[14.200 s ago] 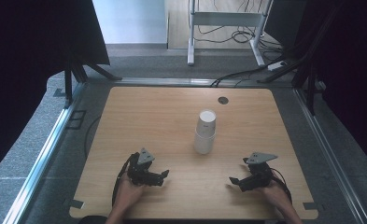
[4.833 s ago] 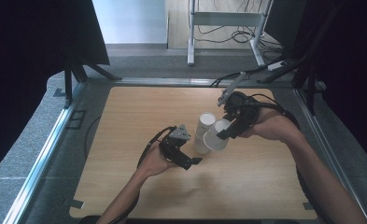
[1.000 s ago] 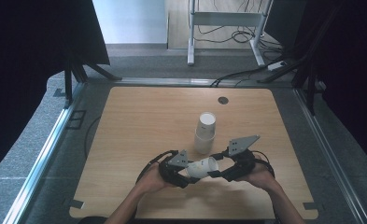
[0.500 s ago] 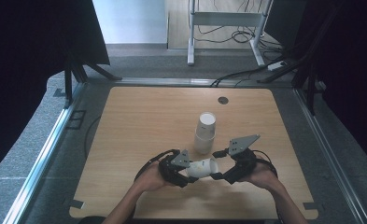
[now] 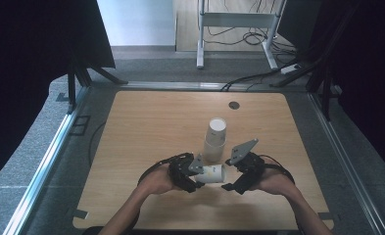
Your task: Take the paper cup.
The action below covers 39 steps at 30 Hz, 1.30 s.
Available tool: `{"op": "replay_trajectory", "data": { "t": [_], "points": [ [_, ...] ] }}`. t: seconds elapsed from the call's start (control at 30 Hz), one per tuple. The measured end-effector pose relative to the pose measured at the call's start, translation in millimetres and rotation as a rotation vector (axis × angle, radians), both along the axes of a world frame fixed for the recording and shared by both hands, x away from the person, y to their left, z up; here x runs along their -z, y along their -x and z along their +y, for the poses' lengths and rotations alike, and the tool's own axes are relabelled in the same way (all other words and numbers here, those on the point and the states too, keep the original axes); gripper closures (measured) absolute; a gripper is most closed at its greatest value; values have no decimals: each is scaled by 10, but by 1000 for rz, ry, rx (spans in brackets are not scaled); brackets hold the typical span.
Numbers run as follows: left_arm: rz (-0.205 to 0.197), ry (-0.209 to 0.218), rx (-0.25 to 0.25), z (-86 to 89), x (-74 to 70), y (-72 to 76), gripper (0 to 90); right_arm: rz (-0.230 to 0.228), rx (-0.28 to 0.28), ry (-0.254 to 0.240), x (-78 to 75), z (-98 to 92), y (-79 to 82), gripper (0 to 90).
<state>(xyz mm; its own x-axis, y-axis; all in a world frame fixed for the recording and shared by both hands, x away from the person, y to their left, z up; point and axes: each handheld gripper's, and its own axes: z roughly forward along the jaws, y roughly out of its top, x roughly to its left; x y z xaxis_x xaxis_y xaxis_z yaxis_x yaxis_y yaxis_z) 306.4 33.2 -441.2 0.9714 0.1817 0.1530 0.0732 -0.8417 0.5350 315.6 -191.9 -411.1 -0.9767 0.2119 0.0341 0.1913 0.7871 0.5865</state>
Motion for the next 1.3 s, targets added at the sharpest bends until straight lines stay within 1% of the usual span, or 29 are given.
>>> {"op": "replay_trajectory", "data": {
  "t": [0.1,0.2,0.3,0.4,0.5,0.6,0.63,0.67,0.7,0.83,0.9,0.93,0.97,1.0,1.1,1.17,1.2,1.23,1.3],
  "points": [
    [-23,-41,11,-37,-31,11,400,-5,-7,45,10,54,-13,144],
    [-38,-71,20,-69,-53,21,399,-1,-15,79,21,106,-21,154],
    [-51,-88,19,-103,-59,43,398,0,-31,109,37,150,-32,161],
    [-74,-115,29,-135,-79,52,397,7,-43,140,62,192,-41,169],
    [-83,-132,31,-169,-91,65,397,14,-50,168,91,229,-47,174],
    [-92,-159,35,-203,-82,71,396,27,-55,191,124,268,-60,183],
    [-87,-150,24,-214,-67,80,396,35,-49,199,132,278,-58,188],
    [-95,-172,33,-217,-73,73,396,32,-48,209,138,287,-60,191],
    [-90,-158,18,-229,-51,85,396,33,-49,212,145,292,-62,194],
    [-96,-178,25,-251,-43,90,396,34,-57,236,171,320,-72,216],
    [-102,-186,24,-261,-45,97,396,40,-49,242,179,337,-62,231],
    [-107,-194,28,-266,-48,97,395,49,-39,244,177,347,-50,240],
    [-106,-194,27,-272,-47,101,395,34,-61,235,186,350,-66,248],
    [-110,-196,28,-275,-46,102,395,41,-59,239,184,355,-62,258],
    [-113,-199,29,-279,-41,103,394,33,-71,240,192,358,-74,298],
    [-113,-198,24,-277,-35,103,392,35,-68,241,196,358,-73,326],
    [-115,-215,33,-274,-44,94,392,38,-70,239,198,357,-71,353],
    [-115,-215,35,-273,-42,92,392,45,-66,244,196,354,-60,356],
    [-111,-216,39,-274,-38,91,391,43,-67,245,200,355,-58,360]
  ]
}}
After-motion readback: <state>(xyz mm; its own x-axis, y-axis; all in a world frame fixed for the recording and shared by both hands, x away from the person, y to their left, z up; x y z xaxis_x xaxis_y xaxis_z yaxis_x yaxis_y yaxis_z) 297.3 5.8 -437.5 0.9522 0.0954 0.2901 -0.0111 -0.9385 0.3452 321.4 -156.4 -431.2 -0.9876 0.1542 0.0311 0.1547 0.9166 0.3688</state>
